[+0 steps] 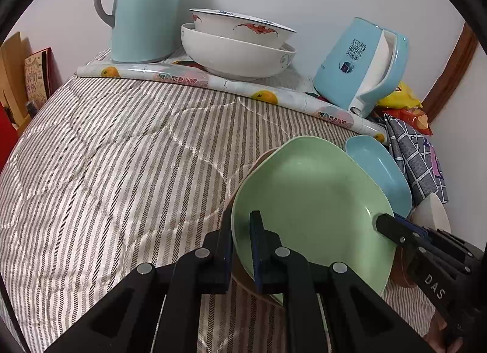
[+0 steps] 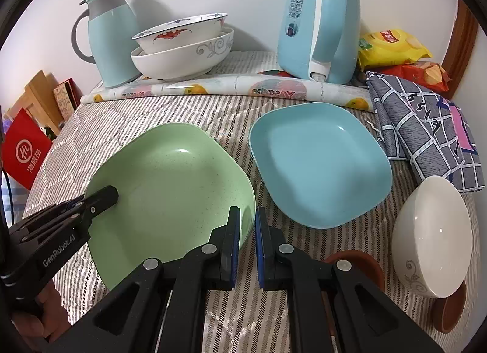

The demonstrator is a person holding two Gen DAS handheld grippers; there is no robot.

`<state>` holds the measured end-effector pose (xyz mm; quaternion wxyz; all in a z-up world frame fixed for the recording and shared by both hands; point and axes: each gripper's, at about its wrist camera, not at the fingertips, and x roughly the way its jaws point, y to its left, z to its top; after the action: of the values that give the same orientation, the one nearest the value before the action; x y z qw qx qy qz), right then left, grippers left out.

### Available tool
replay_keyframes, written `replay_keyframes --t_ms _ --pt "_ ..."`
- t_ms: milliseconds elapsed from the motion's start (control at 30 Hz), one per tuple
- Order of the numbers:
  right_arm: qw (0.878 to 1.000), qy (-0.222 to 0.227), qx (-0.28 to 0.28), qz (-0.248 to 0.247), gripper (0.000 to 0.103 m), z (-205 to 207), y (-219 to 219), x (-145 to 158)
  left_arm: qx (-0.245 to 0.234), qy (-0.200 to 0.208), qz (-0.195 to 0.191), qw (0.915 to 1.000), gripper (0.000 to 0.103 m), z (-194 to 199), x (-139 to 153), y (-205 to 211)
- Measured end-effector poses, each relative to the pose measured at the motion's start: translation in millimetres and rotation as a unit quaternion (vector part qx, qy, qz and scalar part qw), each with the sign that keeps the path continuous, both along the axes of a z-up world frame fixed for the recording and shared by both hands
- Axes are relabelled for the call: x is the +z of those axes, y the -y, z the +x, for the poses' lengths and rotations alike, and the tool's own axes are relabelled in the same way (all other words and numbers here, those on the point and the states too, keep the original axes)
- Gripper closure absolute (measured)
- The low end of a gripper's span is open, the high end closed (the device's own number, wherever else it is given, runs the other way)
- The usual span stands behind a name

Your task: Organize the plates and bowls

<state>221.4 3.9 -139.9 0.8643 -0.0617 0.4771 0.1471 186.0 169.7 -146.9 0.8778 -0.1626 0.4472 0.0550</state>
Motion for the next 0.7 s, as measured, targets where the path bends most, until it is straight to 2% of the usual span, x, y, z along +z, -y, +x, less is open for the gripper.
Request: replay_keyframes --t_ms 367,400,533,700 --pt "1.000 -0.006 0.005 0.006 0.090 3.9 -1.8 -0.8 -0.007 -0.005 -0.008 0.9999 0.089 -4.0 3.9 -1.2" --pt "1.000 -0.007 0.004 0.009 0.089 3.8 -1.1 -0.5 -0.009 -0.006 -0.009 0.9999 0.087 -3.8 3.9 -0.9" --pt "1.000 -0.005 0.005 0.016 0.074 0.5 0.0 2.3 -0.018 -0.004 -0.020 0.9996 0.078 -5.9 5.4 0.8" --pt "1.000 -0.002 0.006 0.014 0.073 -7.7 2.3 7.6 -0.024 -0.003 -0.014 0.9996 0.069 -9.9 11.2 5.8"
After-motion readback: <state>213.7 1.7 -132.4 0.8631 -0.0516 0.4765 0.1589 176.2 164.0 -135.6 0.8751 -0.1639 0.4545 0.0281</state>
